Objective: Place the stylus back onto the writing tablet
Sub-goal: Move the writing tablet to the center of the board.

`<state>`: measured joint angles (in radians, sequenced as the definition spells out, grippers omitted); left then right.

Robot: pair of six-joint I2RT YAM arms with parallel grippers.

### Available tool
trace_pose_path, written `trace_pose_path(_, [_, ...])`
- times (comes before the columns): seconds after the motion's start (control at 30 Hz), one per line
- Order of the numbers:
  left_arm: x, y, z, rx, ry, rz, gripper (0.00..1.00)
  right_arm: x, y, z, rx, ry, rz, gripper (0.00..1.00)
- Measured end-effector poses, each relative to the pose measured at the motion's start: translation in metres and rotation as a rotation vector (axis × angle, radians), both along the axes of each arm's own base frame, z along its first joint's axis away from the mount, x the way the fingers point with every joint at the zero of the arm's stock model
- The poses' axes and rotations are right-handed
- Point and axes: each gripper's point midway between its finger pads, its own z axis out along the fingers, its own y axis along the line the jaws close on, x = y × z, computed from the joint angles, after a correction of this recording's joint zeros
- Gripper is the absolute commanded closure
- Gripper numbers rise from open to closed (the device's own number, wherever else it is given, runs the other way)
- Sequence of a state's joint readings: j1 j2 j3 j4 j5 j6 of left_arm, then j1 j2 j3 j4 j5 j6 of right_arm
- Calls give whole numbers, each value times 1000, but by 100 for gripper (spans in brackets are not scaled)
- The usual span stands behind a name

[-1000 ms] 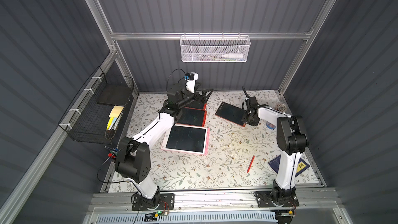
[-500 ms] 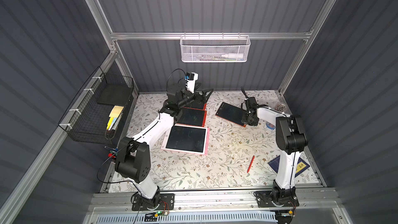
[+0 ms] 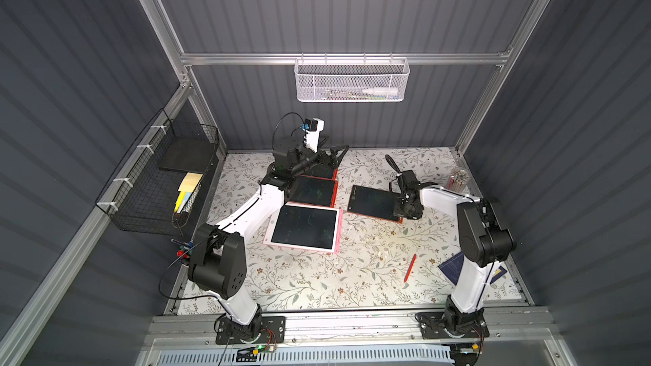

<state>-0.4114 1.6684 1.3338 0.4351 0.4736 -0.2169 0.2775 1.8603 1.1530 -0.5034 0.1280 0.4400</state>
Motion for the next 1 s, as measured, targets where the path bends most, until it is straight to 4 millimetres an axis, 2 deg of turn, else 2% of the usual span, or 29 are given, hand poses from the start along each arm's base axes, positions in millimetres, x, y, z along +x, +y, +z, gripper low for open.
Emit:
trace_pose_path(0.2, [0,0,0,0,0,-3,1,-41,15,-1,-15,42,65,97])
trace_pose_path(0.4, [0,0,0,0,0,-3,1,-73,34,-1,-25,72,127,96])
trace_pose_path(0.6, [0,0,0,0,0,-3,1,-98,42,3,-6,94,135,83])
trace_pose_path(0.83, [-1,0,0,0,0,-4,1,-95,44,51,74,-33,82,75])
trace_pose_path(0.9, [-1,-1,0,0,1,-10,1,-94,43,59,90,-54,64,75])
trace_pose_path(1.0, [-3,-2,0,0,1,-21,1,-98,35,57,89,-43,18,75])
